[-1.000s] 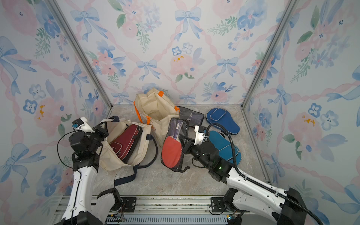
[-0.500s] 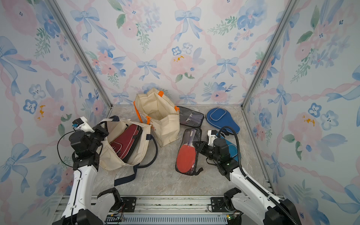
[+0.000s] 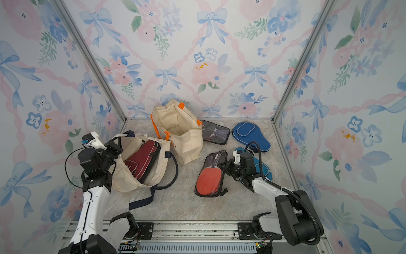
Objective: Remove the ping pong set from the canvas bag
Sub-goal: Place the ping pong set at the center of the board.
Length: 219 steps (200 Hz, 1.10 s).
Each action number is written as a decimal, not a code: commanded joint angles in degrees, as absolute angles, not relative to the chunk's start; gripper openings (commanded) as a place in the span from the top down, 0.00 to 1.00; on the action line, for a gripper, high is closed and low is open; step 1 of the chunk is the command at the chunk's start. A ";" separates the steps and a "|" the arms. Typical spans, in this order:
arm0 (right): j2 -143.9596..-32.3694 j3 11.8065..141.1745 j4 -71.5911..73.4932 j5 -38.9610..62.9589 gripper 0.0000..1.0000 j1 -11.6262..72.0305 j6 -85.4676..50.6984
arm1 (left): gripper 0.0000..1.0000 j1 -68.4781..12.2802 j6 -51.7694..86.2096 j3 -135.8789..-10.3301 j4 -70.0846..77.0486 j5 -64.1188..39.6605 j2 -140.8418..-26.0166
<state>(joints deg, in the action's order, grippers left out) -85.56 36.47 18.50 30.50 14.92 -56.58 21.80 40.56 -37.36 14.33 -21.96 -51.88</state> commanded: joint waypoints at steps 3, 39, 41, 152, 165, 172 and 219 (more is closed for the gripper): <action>-89.29 39.56 22.06 33.03 1.00 12.74 -55.33 | 1.00 22.13 41.40 -37.38 19.54 -23.55 -51.88; -91.66 43.22 17.93 33.08 0.98 10.59 -50.99 | 1.00 22.15 41.40 -37.39 19.60 -23.64 -52.20; -91.73 43.48 17.53 33.01 0.98 10.51 -50.63 | 1.00 22.15 41.40 -37.39 19.60 -23.64 -52.21; -97.63 53.57 2.55 29.51 0.58 8.49 -41.40 | 1.00 22.12 41.32 -37.38 19.53 -23.73 -52.39; -97.90 53.87 2.14 28.70 0.55 8.48 -41.40 | 1.00 22.10 41.39 -37.41 19.58 -23.73 -52.43; -98.06 54.05 1.90 28.23 0.53 8.47 -41.42 | 1.00 22.13 41.38 -37.37 19.58 -23.73 -52.36; -95.25 55.09 -3.81 19.66 0.44 9.71 -38.16 | 1.00 21.96 41.40 -37.42 19.49 -23.91 -52.43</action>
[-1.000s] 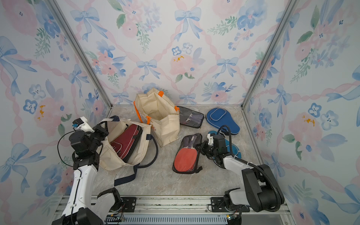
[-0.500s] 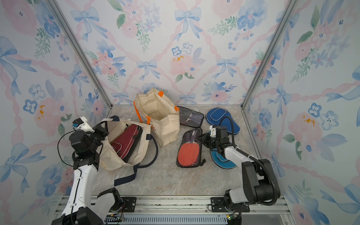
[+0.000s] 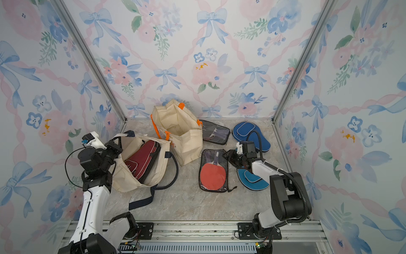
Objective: Remove the ping pong set from the canvas bag
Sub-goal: Place the ping pong set at the center of the board.
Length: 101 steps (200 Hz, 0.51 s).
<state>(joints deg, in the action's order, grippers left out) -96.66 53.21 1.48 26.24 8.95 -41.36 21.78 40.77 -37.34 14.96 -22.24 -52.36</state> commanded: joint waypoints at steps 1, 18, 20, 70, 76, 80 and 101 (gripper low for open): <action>-95.22 55.14 -4.06 19.28 0.44 9.82 -37.85 | 1.00 21.97 41.40 -37.43 19.50 -23.91 -52.45; -90.34 56.08 -8.04 11.40 0.39 13.17 -32.78 | 1.00 21.88 41.40 -37.36 19.57 -23.86 -52.47; -90.00 56.21 -8.43 10.52 0.39 13.73 -32.28 | 1.00 21.88 41.40 -37.42 19.53 -23.87 -52.47; -83.59 57.15 -10.70 -6.07 0.30 29.52 -19.43 | 1.00 21.87 41.49 -37.29 19.64 -23.95 -52.39; -83.14 56.67 -9.95 -6.90 0.29 31.06 -18.85 | 1.00 21.88 41.48 -37.32 19.69 -23.99 -52.35; -82.71 56.22 -9.31 -7.28 0.29 31.82 -18.54 | 1.00 21.80 41.53 -37.34 19.66 -23.99 -52.36; -79.91 53.22 -4.11 -7.54 0.29 34.98 -18.00 | 1.00 21.79 41.45 -37.34 19.64 -23.91 -52.47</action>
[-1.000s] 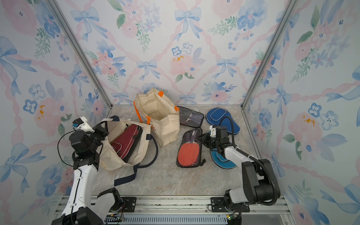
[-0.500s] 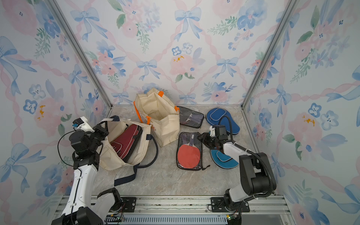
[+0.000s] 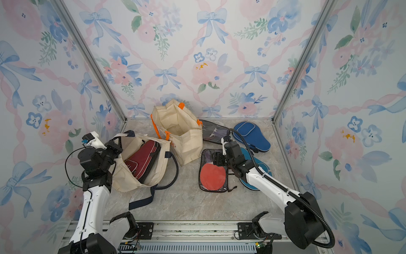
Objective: Remove the ping pong set from the canvas bag
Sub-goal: Place the ping pong set at the center of the board, then pick up the ping pong set from the canvas bag.
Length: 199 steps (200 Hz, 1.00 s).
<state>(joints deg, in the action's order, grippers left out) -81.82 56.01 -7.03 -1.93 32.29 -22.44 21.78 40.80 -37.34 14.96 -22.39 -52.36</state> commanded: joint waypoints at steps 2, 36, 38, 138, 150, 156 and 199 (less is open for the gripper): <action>-79.61 52.92 -3.40 -7.66 0.30 35.29 -17.90 | 1.00 21.75 41.48 -37.33 19.65 -23.95 -52.47; -75.83 50.24 5.11 -9.89 0.29 40.02 -17.09 | 1.00 21.79 41.31 -37.32 19.64 -23.82 -52.44; -75.71 50.18 5.65 -9.99 0.29 40.31 -17.17 | 1.00 21.75 41.33 -37.30 19.67 -23.82 -52.46; -92.72 65.87 23.99 -8.00 0.25 54.18 -31.21 | 1.00 21.44 41.07 -37.06 19.68 -23.55 -52.18; -98.00 70.10 24.39 -3.75 0.25 54.61 -36.34 | 1.00 21.36 41.05 -37.04 19.66 -23.46 -52.13; -100.41 72.11 25.02 -1.89 0.25 54.88 -39.60 | 1.00 21.36 41.06 -37.05 19.69 -23.47 -52.25; -113.91 84.41 25.59 5.59 0.26 55.41 -58.18 | 1.00 20.61 40.28 -36.88 19.54 -22.66 -51.55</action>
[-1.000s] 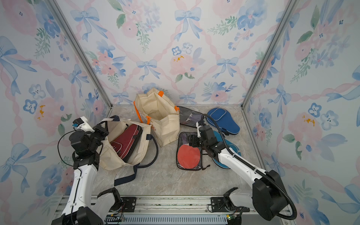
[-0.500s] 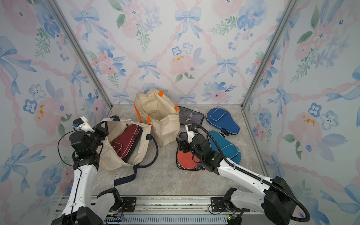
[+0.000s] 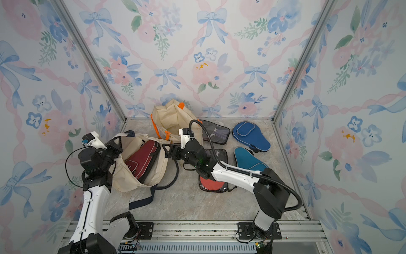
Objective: Remove the ping pong set from the canvas bag
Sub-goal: Pick up the ping pong set from the canvas bag.
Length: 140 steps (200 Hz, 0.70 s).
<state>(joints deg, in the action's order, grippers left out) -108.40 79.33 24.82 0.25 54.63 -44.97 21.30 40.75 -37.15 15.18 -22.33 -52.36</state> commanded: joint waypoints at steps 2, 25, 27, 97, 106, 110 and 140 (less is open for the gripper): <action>-114.19 84.71 25.25 5.59 0.26 55.51 -58.53 | 1.00 20.53 40.24 -36.91 19.58 -22.67 -51.54; -116.99 87.98 22.15 5.84 0.27 55.98 -64.08 | 1.00 20.44 40.04 -37.00 19.47 -22.43 -51.42; -117.20 88.04 22.04 5.83 0.27 55.98 -64.65 | 1.00 20.47 40.00 -37.02 19.44 -22.42 -51.35; -120.09 91.45 17.31 1.76 0.32 61.24 -67.07 | 1.00 20.21 40.17 -37.10 19.33 -22.24 -51.31; -121.13 92.83 16.20 1.85 0.32 61.60 -67.44 | 1.00 20.14 40.17 -37.10 19.34 -22.23 -51.33; -121.59 93.56 15.73 1.93 0.32 61.74 -67.50 | 1.00 20.21 40.17 -37.16 19.34 -22.24 -51.23; -124.91 97.68 12.67 2.10 0.33 62.74 -68.86 | 1.00 19.92 40.17 -37.16 19.33 -22.15 -51.40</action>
<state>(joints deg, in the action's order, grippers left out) -120.99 94.00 16.99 2.90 61.91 -67.11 20.43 40.56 -37.08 15.18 -21.87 -52.34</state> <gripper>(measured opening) 0.672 0.071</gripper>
